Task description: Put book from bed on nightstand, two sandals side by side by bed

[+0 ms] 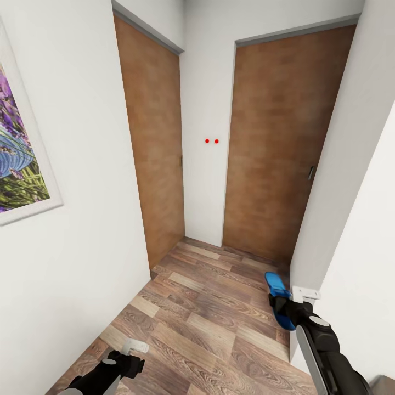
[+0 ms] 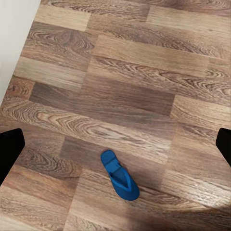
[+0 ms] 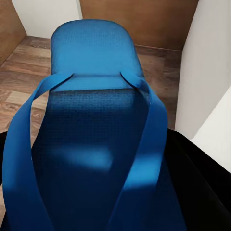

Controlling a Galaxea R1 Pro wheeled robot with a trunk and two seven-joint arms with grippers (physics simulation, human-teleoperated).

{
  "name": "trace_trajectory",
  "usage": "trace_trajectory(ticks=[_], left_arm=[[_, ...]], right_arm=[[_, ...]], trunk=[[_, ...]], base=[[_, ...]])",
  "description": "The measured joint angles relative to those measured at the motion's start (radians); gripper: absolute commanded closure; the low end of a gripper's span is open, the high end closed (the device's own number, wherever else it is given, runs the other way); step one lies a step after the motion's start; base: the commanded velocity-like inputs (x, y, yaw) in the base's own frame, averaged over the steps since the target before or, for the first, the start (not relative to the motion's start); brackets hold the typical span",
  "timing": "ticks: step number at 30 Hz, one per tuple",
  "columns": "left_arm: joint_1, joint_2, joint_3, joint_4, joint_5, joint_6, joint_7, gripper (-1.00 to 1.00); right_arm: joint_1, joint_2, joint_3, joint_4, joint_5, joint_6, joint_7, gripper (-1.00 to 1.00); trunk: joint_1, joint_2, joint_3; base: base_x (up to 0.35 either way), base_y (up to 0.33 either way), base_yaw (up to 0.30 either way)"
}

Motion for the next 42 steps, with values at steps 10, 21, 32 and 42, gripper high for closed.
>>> trace_trajectory(ticks=[10, 21, 32, 42], left_arm=[[0.000, 0.000, 0.000, 0.000, 0.000, 0.000, 0.000, -1.00], [0.000, 0.000, 0.000, 0.000, 0.000, 0.000, 0.000, -1.00], [0.000, 0.000, 0.000, 0.000, 0.000, 0.000, 0.000, -1.00], [0.001, 0.000, 0.000, 0.000, 0.000, 0.000, 0.001, -1.00]], right_arm=[[0.000, 0.010, 0.003, 0.160, -0.003, -0.003, 0.002, 1.00], [0.000, 0.019, -0.002, 0.303, -0.001, -0.003, 0.001, 1.00], [0.000, 0.019, -0.002, 0.319, -0.001, -0.003, 0.004, 1.00], [0.000, 0.020, 0.003, 0.325, 0.000, -0.003, 0.004, 1.00]], trunk=[[0.000, 0.000, -0.006], [0.000, 0.000, -0.013], [0.000, 0.000, -0.014], [0.000, 0.001, -0.021]], base=[[0.000, 0.000, 0.089], [0.000, 0.000, 0.076], [0.000, 0.000, 0.016], [0.000, 0.000, 0.150]])
